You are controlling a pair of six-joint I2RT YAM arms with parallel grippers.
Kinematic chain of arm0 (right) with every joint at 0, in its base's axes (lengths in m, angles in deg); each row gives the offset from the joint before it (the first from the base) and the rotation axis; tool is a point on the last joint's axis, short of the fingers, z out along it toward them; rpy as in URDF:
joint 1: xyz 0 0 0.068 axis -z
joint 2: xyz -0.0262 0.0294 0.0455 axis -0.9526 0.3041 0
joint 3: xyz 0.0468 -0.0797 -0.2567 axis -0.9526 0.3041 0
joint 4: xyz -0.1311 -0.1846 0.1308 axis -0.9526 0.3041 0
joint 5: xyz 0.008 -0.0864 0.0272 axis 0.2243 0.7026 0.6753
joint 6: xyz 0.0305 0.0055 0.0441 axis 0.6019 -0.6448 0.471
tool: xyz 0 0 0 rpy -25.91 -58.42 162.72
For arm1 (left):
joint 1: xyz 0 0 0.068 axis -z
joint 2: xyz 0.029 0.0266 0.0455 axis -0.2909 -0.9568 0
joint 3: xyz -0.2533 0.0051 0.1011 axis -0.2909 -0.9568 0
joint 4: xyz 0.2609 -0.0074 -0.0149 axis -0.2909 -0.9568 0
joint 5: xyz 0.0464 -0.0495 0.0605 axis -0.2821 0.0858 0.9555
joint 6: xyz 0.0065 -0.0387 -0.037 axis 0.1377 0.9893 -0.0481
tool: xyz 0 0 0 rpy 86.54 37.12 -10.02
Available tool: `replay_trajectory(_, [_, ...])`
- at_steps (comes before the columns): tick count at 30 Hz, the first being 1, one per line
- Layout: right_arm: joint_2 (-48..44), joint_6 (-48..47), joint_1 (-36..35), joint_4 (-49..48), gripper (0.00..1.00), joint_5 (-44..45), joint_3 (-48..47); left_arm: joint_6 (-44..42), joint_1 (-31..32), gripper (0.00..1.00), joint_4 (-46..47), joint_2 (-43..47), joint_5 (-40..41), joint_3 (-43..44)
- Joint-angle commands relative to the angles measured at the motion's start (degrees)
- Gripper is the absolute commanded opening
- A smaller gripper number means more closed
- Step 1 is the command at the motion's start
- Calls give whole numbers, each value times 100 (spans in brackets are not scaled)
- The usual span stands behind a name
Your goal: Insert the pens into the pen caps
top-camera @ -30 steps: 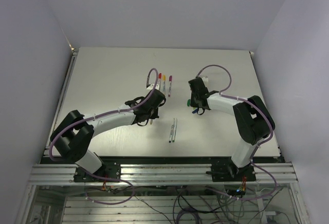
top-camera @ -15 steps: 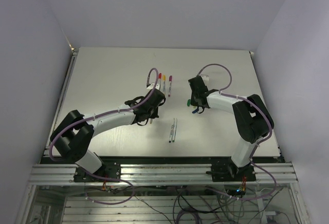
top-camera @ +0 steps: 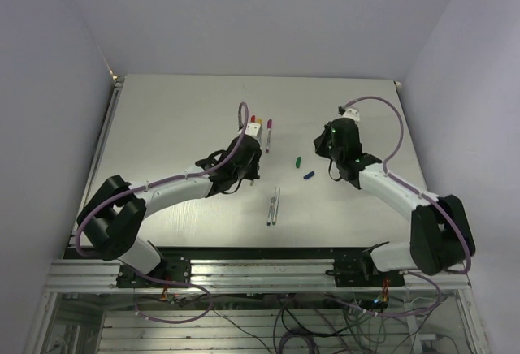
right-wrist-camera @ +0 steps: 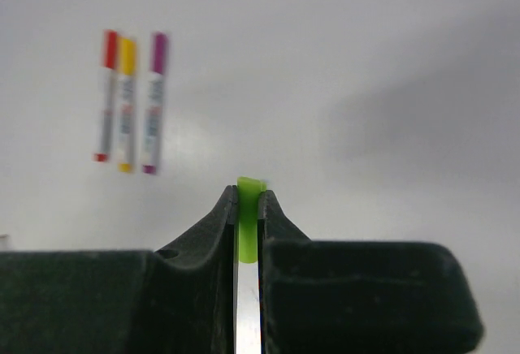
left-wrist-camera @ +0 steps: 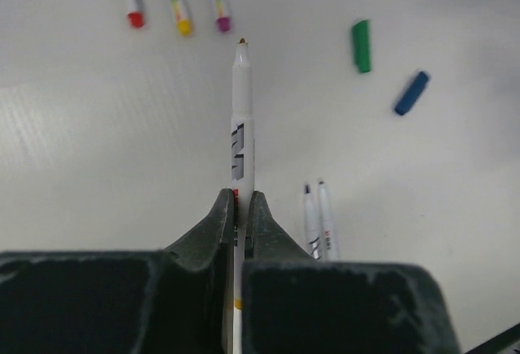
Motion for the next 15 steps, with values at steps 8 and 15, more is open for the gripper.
replay_trajectory(8, [-1278, 118, 58, -1614, 0, -1290, 600, 53, -33, 7, 2349, 353, -2142, -528])
replay_trajectory(15, [-1691, 362, 65, -2541, 0, -1771, 897, 581, -24, 7, 3578, 370, -3145, -780])
